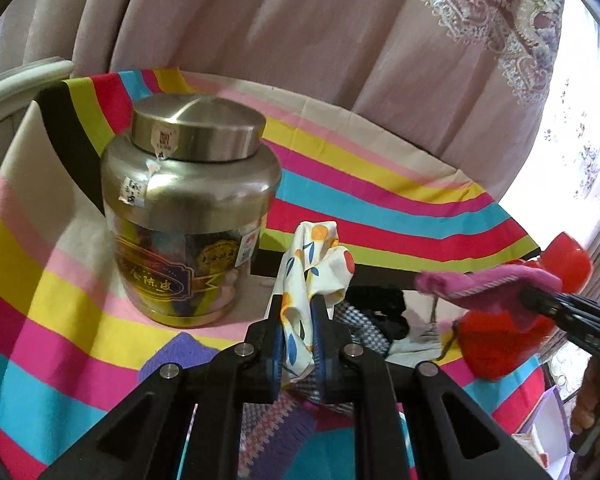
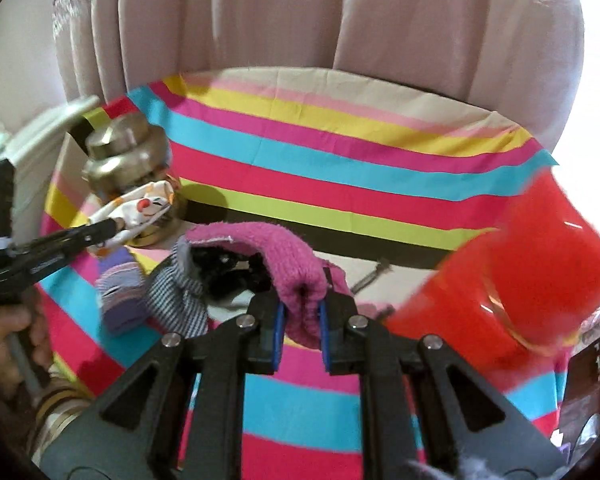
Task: Organize soft objects
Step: 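Carry the pink glove into the box and release it while the left carries the floral cloth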
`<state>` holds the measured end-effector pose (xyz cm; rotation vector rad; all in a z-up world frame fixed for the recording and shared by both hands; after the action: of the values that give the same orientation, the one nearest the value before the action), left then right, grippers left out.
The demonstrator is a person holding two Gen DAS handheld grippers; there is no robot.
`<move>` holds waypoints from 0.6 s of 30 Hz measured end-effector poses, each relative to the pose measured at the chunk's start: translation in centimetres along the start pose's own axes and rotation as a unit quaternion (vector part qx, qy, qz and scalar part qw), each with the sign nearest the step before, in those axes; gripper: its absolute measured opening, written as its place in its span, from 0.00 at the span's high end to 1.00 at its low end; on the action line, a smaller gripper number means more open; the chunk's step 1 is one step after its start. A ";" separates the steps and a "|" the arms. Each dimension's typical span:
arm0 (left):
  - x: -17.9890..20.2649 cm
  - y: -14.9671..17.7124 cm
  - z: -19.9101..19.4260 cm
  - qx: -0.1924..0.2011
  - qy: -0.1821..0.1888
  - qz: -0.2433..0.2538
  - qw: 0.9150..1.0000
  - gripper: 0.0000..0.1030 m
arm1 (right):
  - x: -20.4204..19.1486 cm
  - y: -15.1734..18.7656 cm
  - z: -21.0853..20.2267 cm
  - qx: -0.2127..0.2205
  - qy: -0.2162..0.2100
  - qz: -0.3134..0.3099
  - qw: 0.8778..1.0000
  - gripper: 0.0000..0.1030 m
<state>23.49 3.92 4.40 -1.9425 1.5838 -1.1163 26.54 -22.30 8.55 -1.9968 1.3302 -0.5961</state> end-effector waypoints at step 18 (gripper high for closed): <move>7.3 1.4 -7.3 0.031 0.058 0.021 0.998 0.87 | 13.0 13.2 -15.8 -0.039 0.110 0.124 0.985 0.83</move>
<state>17.23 -2.05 10.16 -1.8262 1.6210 -1.2655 12.46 -42.16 9.85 -1.8261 1.7291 -0.6684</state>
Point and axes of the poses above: each gripper's, at about its wrist camera, not at the fingertips, and z roughly the way its jaws point, x to its right, y to its underside, the point moved 2 cm from there along z, roughly the way its jaws point, and after that the axes turned 1 degree about -z, right-handed, at the moved point
